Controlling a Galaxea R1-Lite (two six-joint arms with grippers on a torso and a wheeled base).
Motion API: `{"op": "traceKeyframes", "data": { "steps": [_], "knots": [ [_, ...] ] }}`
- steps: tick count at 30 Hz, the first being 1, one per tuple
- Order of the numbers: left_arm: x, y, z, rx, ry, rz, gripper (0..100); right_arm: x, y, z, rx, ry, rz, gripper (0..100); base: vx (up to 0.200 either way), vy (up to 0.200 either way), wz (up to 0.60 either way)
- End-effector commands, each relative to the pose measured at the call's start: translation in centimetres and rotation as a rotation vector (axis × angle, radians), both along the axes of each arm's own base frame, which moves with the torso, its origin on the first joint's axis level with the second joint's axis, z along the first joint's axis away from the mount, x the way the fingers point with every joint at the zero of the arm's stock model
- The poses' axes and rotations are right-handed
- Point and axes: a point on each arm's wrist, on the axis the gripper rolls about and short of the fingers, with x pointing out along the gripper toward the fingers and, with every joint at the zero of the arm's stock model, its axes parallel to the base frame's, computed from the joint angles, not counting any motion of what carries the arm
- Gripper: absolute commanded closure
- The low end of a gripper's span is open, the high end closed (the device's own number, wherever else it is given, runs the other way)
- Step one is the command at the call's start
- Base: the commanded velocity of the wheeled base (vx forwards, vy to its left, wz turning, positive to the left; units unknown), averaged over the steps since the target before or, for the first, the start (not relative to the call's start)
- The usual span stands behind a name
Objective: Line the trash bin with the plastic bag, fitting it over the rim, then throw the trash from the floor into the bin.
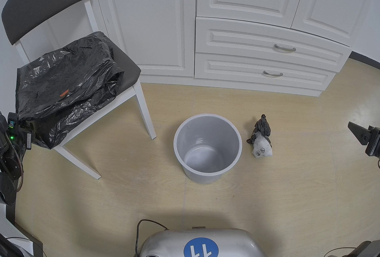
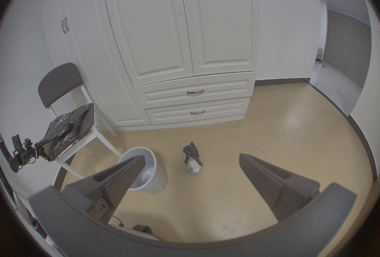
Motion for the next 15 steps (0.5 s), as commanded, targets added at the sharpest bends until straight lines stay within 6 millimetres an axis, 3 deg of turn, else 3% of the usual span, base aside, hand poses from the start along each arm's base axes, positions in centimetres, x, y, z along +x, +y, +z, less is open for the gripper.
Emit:
{"op": "traceKeyframes", "data": {
  "steps": [1, 8, 15],
  "knots": [
    [-0.3, 0.4, 0.4, 0.007, -0.019, 0.02, 0, -0.1, 0.0, 0.0, 0.0, -0.002, 0.0, 0, 0.0, 0.0, 0.0],
    [-2.4, 0.0, 1.8, 0.047, -0.055, 0.03, 0, 0.0, 0.0, 0.0, 0.0, 0.0, 0.001, 0, 0.0, 0.0, 0.0],
    [-1.8, 0.1, 1.4, 0.044, -0.035, 0.026, 0, 0.0, 0.0, -0.1, 0.0, 0.003, 0.001, 0, 0.0, 0.0, 0.0]
  ]
}}
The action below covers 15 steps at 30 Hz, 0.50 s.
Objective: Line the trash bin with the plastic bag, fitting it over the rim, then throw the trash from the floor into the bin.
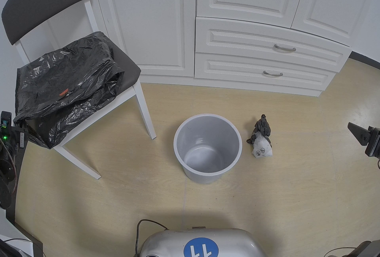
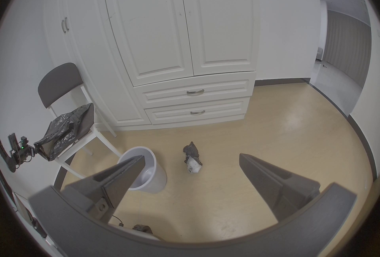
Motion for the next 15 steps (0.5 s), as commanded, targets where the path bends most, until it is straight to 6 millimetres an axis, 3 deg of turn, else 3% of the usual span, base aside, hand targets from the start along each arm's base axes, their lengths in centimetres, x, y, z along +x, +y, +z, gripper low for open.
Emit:
{"op": "traceKeyframes", "data": {
  "steps": [1, 6, 7, 15],
  "knots": [
    [0.34, 0.11, -0.1, -0.002, 0.003, -0.001, 0, -0.02, 0.0, -0.03, 0.0, 0.0, 0.0, 0, 0.0, 0.0, 0.0],
    [1.06, 0.33, -0.63, -0.012, 0.016, 0.0, 0, -0.02, 0.01, -0.03, 0.001, 0.0, 0.002, 0, 0.0, 0.0, 0.0],
    [1.05, 0.36, -0.63, -0.012, 0.016, 0.002, 100, -0.02, 0.0, -0.03, 0.0, 0.0, 0.0, 0, 0.0, 0.0, 0.0],
    [0.69, 0.23, -0.48, -0.003, 0.015, 0.006, 100, -0.03, 0.01, -0.08, -0.001, 0.002, 0.002, 0, 0.0, 0.0, 0.0]
  ]
}}
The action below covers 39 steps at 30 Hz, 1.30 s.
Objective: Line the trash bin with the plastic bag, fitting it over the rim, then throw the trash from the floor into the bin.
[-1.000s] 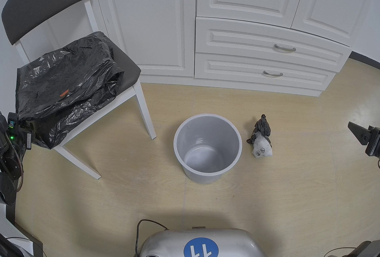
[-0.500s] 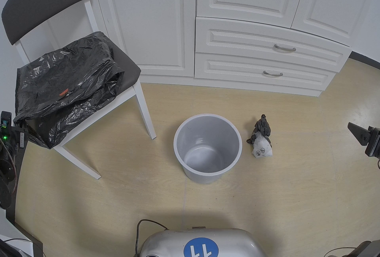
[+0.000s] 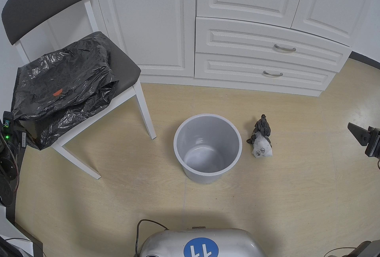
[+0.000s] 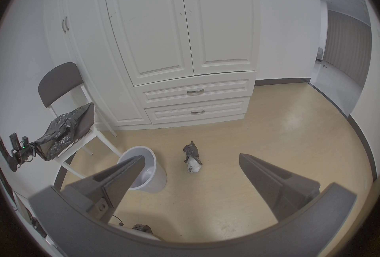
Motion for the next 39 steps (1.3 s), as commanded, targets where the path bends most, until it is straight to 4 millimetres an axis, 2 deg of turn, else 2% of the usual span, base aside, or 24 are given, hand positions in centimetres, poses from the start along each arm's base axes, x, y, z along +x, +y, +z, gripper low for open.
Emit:
{"op": "traceKeyframes", "data": {
  "steps": [1, 6, 15, 20, 28, 33, 39],
  "knots": [
    [-0.3, -0.1, 0.0, 0.005, 0.002, 0.003, 100, 0.0, 0.0, 0.0, -0.002, 0.001, 0.001, 0, 0.0, 0.0, 0.0],
    [-1.0, -0.6, 0.4, 0.019, -0.011, -0.011, 100, 0.0, 0.0, 0.0, -0.002, 0.001, 0.001, 0, 0.0, 0.0, 0.0],
    [-0.3, -0.9, 1.0, 0.012, -0.056, -0.039, 100, 0.0, 0.2, -0.1, 0.0, 0.002, 0.018, 0, 0.0, 0.0, 0.0],
    [-0.2, -1.7, 1.8, -0.018, -0.145, -0.172, 100, -0.4, 0.5, -0.1, -0.009, -0.018, 0.037, 0, 0.0, 0.0, 0.0],
    [1.9, -4.6, 4.2, -0.207, -0.325, -0.372, 100, -0.6, 0.9, -0.5, -0.076, -0.009, 0.08, 0, 0.0, 0.0, 0.0],
    [2.5, -6.0, 5.5, -0.326, -0.375, -0.441, 100, -0.5, 1.7, -0.7, -0.081, 0.003, 0.147, 0, 0.0, 0.0, 0.0],
    [1.7, -8.8, 6.9, -0.48, -0.425, -0.59, 100, 0.4, 2.2, -1.4, -0.098, 0.055, 0.144, 0, 0.0, 0.0, 0.0]
  ]
}}
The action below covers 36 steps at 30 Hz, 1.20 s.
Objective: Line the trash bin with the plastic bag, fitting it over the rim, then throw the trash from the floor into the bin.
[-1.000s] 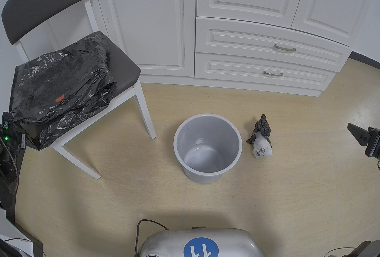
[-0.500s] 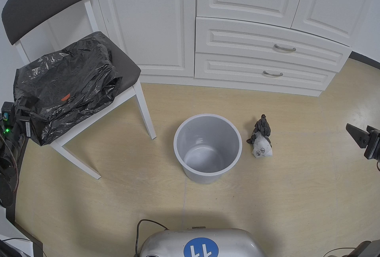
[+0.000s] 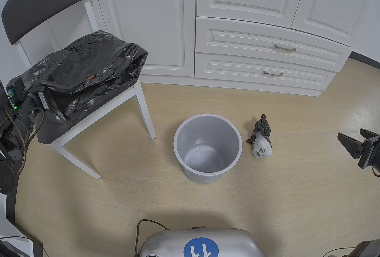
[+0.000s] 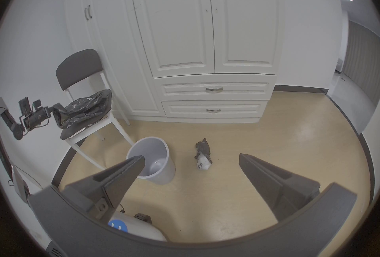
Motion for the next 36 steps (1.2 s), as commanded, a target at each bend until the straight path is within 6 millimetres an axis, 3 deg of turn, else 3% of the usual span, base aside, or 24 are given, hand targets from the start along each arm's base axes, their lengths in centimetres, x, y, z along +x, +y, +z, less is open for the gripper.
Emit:
{"op": "traceKeyframes", "data": {
  "steps": [1, 4, 9, 16, 36],
  "knots": [
    [-0.9, -2.5, 1.5, -0.063, -0.052, -0.137, 100, 1.1, 0.6, -1.0, -0.025, 0.061, -0.013, 0, 0.0, 0.0, 0.0],
    [-1.6, -3.7, 1.7, -0.095, -0.064, -0.242, 100, 2.0, 0.8, -1.6, -0.044, 0.099, -0.051, 0, 0.0, 0.0, 0.0],
    [-3.2, -5.0, 2.0, -0.127, -0.08, -0.376, 100, 1.7, 1.3, -1.6, -0.048, 0.093, -0.017, 0, 0.0, 0.0, 0.0],
    [-5.1, -5.4, 2.3, -0.122, -0.104, -0.469, 100, 1.6, 1.9, -1.9, -0.056, 0.105, 0.03, 0, 0.0, 0.0, 0.0],
    [-5.7, -6.3, 2.9, -0.139, -0.129, -0.52, 100, 1.5, 3.2, -2.9, -0.057, 0.099, 0.113, 0, 0.0, 0.0, 0.0]
  ]
}}
